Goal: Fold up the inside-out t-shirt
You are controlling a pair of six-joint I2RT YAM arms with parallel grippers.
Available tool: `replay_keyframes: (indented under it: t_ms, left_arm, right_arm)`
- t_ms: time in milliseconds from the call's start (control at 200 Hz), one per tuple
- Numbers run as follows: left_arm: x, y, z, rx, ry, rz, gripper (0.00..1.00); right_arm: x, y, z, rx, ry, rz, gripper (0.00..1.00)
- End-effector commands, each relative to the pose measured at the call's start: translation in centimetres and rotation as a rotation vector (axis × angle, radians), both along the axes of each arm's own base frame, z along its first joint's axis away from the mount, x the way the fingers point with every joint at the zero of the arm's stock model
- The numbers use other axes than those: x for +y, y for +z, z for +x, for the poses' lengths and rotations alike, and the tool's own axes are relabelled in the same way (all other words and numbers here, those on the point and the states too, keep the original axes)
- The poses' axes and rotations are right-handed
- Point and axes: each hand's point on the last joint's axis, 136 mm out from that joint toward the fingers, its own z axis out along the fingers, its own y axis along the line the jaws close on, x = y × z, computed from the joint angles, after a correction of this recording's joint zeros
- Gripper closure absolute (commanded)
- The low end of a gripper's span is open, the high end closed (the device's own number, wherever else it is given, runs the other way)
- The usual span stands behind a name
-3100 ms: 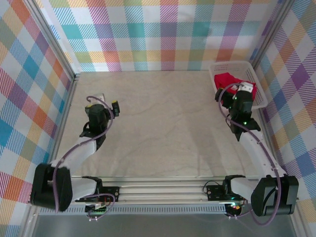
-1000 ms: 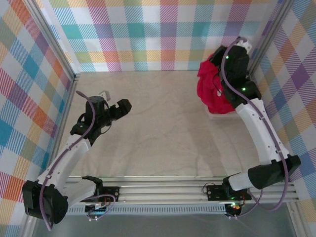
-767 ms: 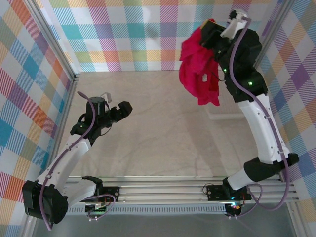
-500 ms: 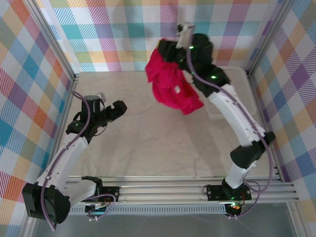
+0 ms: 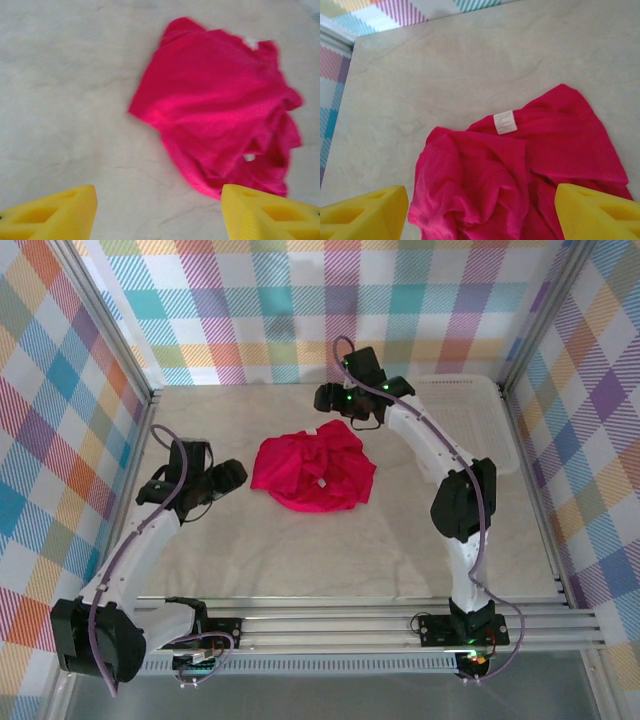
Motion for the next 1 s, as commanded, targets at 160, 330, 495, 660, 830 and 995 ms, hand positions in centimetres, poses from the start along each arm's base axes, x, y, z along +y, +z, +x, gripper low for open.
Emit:
replay_keyframes:
  t_ms: [160,330,495,660,830,995]
  left_arm:
    - [3.1,-1.9,-2.7,0.106,0.101,0.123,0.37]
    - [2.8,-2.7,-3.0,0.114,0.087,0.103,0.36]
    - [2.3,-2.9,-3.3,0.123,0.068,0.085,0.36]
    - [2.1,-3.2,-3.7,0.121,0.065,0.069,0.35]
    - [1.7,-3.8,-3.7,0.128,0.054,0.049,0.34]
    - [1.5,-4.1,-3.5,0.128,0.060,0.029,0.34]
  right_arm:
    - [8.1,-7.7,-7.2,0.190,0.270,-0.002,0.25]
    - [10.5,-10.5,-6.8,0.259,0.228,0.018,0.53]
    - [10.3,-6.7,-4.1,0.190,0.197,0.046,0.89]
    - [8.0,-3.4,-1.8,0.105,0.162,0.044,1.00]
    - [5.4,-2.4,-0.6,0.116,0.150,0.075,0.96]
    - [6.4,-4.9,-3.8,0.174,0.232,-0.013,0.41]
